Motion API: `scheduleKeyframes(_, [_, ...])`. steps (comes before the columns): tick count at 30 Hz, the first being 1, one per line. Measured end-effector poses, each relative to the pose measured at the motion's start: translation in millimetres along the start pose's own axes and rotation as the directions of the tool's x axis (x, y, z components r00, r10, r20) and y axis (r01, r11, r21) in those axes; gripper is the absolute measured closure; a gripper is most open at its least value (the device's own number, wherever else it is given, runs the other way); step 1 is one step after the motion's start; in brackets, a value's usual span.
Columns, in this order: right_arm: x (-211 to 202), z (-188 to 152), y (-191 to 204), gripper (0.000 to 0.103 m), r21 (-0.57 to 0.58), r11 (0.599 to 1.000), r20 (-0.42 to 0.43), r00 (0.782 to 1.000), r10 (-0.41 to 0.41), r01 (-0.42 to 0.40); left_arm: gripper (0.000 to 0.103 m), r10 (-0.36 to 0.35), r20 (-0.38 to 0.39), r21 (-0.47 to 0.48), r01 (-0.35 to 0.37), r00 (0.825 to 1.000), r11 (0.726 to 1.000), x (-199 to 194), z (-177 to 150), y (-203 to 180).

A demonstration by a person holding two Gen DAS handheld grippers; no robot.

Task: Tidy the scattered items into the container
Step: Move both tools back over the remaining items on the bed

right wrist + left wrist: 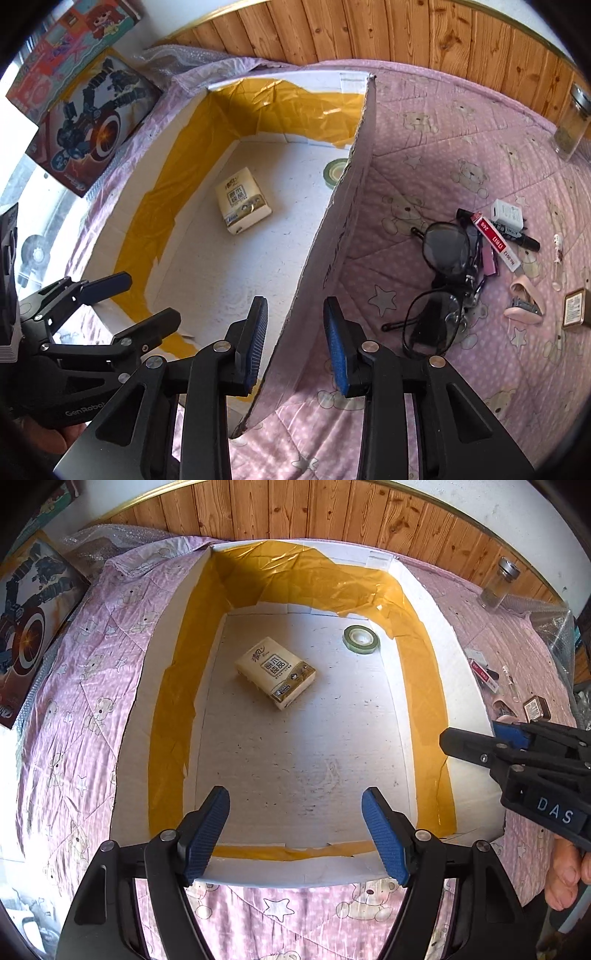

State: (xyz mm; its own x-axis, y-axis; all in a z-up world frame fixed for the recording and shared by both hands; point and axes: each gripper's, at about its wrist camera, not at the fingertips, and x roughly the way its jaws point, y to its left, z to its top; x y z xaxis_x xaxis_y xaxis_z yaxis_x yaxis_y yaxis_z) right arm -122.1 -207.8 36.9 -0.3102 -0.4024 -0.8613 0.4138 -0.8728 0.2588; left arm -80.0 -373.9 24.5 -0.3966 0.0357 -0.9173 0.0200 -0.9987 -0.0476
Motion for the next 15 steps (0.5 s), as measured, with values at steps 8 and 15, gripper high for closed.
scheduleKeyframes(8, [-62, -11, -45, 0.031, 0.188, 0.979, 0.136, 0.989, 0.051, -0.076, 0.028, -0.028, 0.132, 0.014, 0.027, 0.991, 1.000, -43, 2, -39])
scheduleKeyframes(15, [-61, -65, -97, 0.030, 0.302, 0.939, 0.105, 0.985, 0.140, -0.166, 0.027, -0.078, 0.123, 0.088, 0.068, 0.989, 0.994, -43, 1, -102])
